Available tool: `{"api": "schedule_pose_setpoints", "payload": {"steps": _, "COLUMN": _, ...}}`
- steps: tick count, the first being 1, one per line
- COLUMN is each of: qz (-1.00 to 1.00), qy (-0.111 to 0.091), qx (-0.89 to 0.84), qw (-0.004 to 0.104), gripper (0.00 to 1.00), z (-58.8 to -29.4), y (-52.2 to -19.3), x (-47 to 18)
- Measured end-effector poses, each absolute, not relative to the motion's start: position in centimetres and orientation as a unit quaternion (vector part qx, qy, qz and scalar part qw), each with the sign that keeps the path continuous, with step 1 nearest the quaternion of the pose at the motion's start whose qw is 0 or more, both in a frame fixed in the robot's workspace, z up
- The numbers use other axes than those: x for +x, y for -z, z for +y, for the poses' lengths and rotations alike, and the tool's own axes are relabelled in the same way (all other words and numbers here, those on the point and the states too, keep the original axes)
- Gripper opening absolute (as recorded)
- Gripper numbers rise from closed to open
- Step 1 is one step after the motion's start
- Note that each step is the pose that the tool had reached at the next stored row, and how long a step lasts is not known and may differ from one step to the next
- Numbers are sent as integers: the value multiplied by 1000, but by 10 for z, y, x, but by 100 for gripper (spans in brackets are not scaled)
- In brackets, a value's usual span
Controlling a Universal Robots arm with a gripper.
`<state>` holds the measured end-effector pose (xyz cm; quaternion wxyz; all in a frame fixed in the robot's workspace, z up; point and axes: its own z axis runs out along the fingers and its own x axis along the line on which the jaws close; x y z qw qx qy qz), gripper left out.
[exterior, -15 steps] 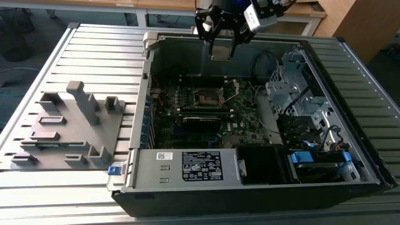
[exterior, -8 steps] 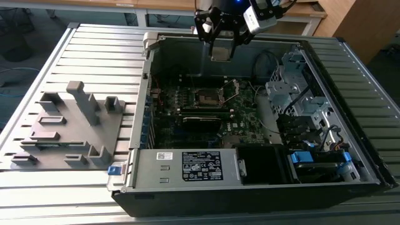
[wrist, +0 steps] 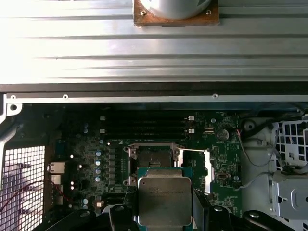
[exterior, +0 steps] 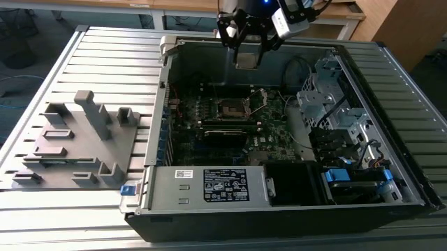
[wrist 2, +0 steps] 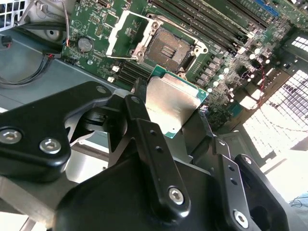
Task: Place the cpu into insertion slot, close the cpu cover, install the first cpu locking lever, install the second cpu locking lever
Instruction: 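Place the cpu into insertion slot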
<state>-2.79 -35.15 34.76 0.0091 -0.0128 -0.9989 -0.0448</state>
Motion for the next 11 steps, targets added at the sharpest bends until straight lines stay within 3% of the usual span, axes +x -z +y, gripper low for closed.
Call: {"api": "schedule_pose_setpoints", "payload": {"steps": 11, "qz": -999, "qy": 45, "qx": -13, "qw": 9, "gripper": 54, "z": -351, "y": -344, "x": -28}}
